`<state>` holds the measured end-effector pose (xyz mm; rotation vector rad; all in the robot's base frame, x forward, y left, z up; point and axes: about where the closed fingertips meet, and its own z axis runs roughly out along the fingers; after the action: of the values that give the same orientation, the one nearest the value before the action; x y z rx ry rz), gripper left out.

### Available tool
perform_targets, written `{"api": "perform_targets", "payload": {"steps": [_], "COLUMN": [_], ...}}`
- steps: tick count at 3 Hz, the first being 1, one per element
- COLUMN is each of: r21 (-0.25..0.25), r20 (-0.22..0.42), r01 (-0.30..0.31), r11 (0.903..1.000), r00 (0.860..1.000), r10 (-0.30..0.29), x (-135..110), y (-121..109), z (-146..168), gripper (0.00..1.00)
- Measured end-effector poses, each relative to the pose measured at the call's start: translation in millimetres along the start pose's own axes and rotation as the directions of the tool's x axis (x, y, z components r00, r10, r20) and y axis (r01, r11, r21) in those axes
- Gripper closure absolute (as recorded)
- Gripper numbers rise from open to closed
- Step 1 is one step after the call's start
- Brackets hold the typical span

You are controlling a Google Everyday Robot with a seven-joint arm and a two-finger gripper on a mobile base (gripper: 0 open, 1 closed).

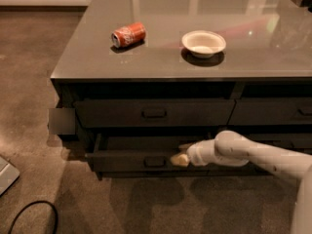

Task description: Open middle drawer

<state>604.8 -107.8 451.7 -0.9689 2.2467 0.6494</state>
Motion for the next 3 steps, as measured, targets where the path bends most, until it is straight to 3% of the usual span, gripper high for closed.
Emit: {"api": "perform_targets", "payload": {"steps": [2,3], "r21": [-0.009,-0.039], "r20": [-0.007,-0.042], "r01": [-0.001,-0.004], "r11": [1.0,0.9992], "r00": [1.0,0.999], "r10": [0.001,0.002], "x": [8.8,38.5], "y": [11.4,35.8], "z": [-7.4,-14.9], "gripper": [0.0,1.0]}}
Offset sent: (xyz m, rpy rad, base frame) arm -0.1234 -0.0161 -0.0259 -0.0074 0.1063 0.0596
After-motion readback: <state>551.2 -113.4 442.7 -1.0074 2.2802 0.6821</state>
